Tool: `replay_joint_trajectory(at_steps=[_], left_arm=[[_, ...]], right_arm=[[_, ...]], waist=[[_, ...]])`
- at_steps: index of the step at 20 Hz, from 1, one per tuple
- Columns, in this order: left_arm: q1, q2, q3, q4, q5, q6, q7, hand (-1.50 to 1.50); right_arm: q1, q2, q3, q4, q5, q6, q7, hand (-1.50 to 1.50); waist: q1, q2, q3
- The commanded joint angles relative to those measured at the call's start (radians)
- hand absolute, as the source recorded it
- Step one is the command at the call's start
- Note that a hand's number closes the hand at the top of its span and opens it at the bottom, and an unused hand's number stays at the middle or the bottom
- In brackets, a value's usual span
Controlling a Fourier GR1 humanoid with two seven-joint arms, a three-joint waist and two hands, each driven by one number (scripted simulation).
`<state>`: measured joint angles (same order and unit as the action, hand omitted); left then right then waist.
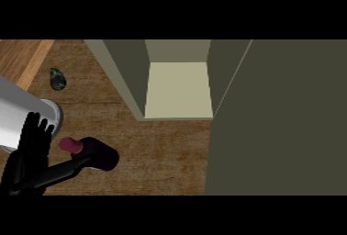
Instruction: Pick up the wine, place it into the cabinet and close the cabinet
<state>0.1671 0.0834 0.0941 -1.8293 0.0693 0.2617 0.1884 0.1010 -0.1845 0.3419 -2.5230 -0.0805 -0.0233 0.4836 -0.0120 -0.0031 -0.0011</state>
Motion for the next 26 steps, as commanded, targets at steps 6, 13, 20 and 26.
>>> replay_joint_trajectory(at_steps=[6, 13, 20, 26], left_arm=[[-0.01, 0.01, 0.07, 0.222, 0.059, -0.08, -0.156, -1.5], [-0.04, -0.013, 0.082, 0.394, 0.087, -0.145, -0.296, -1.5], [-0.07, -0.059, 0.054, 0.534, 0.057, -0.15, -0.391, -1.5], [-0.105, -0.02, 0.098, 0.575, 0.096, -0.185, -0.389, -1.5]], right_arm=[[0.095, -0.032, -0.019, -0.269, -0.076, 0.003, 0.081, -1.5], [0.072, -0.022, -0.058, -0.213, -0.103, 0.012, 0.053, -1.5], [0.091, -0.018, 0.015, -0.238, -0.05, 0.012, 0.07, -1.5], [0.149, -0.004, 0.098, -0.263, 0.031, -0.005, 0.051, -1.5]], waist=[[-0.006, 0.0, 0.0], [-0.001, 0.002, 0.0], [-0.005, 0.001, 0.0], [-0.005, -0.001, 0.0]])
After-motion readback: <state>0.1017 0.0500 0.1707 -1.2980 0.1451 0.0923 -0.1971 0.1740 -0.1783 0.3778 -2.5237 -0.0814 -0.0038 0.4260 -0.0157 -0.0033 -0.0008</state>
